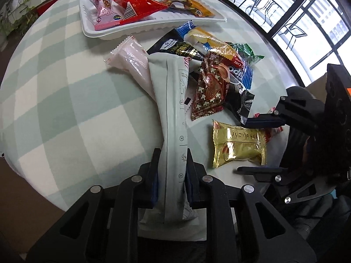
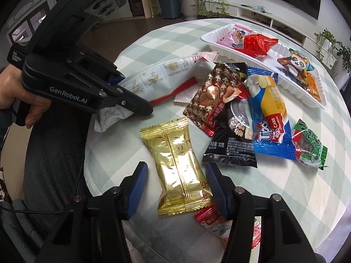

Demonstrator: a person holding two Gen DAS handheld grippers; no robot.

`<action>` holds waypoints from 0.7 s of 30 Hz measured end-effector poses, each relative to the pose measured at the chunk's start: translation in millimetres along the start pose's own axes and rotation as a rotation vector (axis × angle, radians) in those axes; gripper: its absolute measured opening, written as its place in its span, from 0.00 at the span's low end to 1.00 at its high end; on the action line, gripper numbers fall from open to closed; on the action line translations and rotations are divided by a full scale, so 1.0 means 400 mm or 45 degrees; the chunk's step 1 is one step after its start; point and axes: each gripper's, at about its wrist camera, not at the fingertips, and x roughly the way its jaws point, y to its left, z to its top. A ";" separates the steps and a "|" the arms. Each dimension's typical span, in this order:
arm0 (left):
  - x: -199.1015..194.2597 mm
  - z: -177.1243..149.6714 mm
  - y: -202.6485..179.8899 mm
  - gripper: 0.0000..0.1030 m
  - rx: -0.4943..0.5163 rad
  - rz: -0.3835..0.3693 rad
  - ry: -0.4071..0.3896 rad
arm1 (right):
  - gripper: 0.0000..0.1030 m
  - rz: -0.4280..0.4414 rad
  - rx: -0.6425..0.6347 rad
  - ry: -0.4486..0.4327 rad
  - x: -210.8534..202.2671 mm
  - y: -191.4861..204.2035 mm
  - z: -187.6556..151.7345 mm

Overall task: Organize snacks
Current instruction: 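Grasp the gold wrapper with the right tool while the left tool holds the white-green bag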

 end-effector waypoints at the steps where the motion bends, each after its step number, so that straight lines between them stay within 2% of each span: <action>1: -0.003 -0.001 -0.008 0.21 0.016 0.027 0.003 | 0.58 -0.001 -0.005 0.001 -0.001 0.004 -0.001; 4: -0.008 -0.010 -0.016 0.27 0.052 0.057 0.008 | 0.58 -0.007 -0.017 0.001 0.000 0.009 -0.003; 10: -0.011 -0.028 -0.014 0.25 0.115 0.105 -0.028 | 0.48 -0.019 0.011 0.012 0.003 -0.001 0.005; 14: -0.002 -0.030 -0.025 0.23 0.151 0.169 -0.056 | 0.33 -0.040 -0.004 0.023 0.004 -0.001 0.006; 16: -0.007 -0.035 -0.024 0.22 0.153 0.185 -0.075 | 0.33 -0.034 0.002 0.022 0.003 -0.004 0.006; 19: -0.022 -0.035 -0.020 0.15 0.131 0.197 -0.128 | 0.33 -0.032 0.002 0.012 0.000 -0.002 0.001; 21: -0.032 -0.035 -0.017 0.15 0.118 0.196 -0.147 | 0.32 -0.020 0.015 0.005 -0.001 -0.003 0.000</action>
